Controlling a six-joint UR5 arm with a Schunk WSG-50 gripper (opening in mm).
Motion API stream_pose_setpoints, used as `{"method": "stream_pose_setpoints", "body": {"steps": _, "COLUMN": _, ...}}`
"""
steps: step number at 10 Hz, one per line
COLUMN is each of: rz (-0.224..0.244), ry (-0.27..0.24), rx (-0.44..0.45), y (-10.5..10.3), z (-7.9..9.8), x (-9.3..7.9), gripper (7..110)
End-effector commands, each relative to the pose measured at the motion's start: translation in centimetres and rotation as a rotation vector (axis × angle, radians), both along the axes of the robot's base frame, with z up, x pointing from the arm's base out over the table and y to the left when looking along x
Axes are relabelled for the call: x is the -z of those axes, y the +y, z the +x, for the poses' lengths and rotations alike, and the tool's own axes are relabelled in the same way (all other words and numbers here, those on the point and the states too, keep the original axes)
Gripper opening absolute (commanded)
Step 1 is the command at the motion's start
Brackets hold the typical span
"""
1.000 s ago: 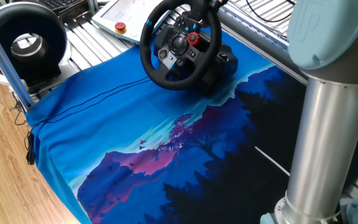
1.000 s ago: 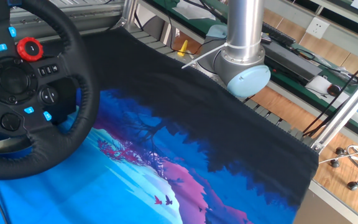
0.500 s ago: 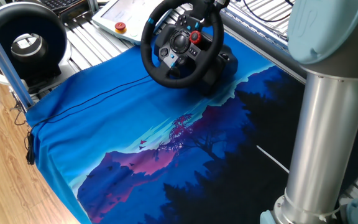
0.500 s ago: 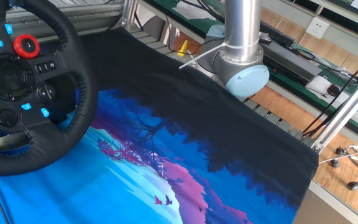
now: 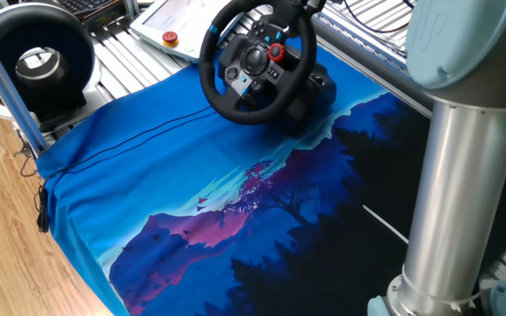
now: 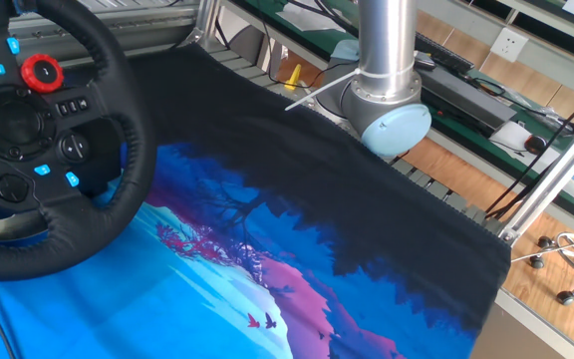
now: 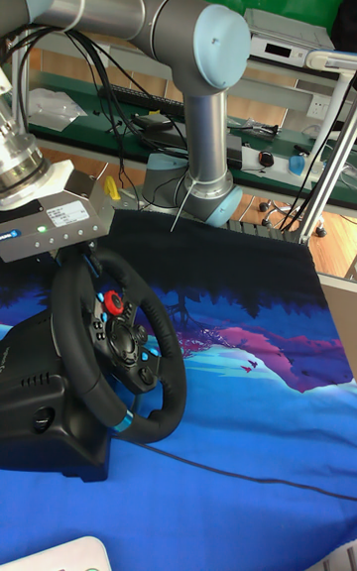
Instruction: Rotate the steering wheel 90 degrees clockwise
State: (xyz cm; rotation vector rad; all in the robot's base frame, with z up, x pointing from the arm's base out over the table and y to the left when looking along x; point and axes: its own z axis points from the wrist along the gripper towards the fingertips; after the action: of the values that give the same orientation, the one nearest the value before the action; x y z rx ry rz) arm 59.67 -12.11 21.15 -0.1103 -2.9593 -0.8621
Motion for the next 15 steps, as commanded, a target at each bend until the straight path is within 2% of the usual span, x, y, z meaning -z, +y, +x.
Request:
{"method": "stream_pose_setpoints", "body": {"steps": 1, "rz": 0.013, "ry": 0.002, "rx": 0.021, "y": 0.3, "z": -0.1, "x": -0.6, "gripper": 7}}
{"method": "stream_pose_setpoints", "body": {"steps": 4, "rz": 0.013, "ry": -0.006, "rx": 0.028, "y": 0.6, "z": 0.4, "x": -0.5, "gripper": 7}}
{"method": "stream_pose_setpoints", "body": {"steps": 7, "rz": 0.015, "ry": -0.008, "rx": 0.017, "y": -0.1, "z": -0.2, "x": -0.2, "gripper": 7}}
{"method": "stream_pose_setpoints", "body": {"steps": 9, "rz": 0.002, "ry": 0.034, "rx": 0.016, "y": -0.3, "z": -1.2, "x": -0.1, "gripper": 7}}
{"method": "stream_pose_setpoints", "body": {"steps": 12, "rz": -0.029, "ry": 0.087, "rx": 0.037, "y": 1.7, "z": -1.2, "x": -0.4, "gripper": 7}}
{"method": "stream_pose_setpoints", "body": {"steps": 15, "rz": -0.027, "ry": 0.122, "rx": -0.004, "y": 0.6, "z": -2.7, "x": 0.0, "gripper": 7}}
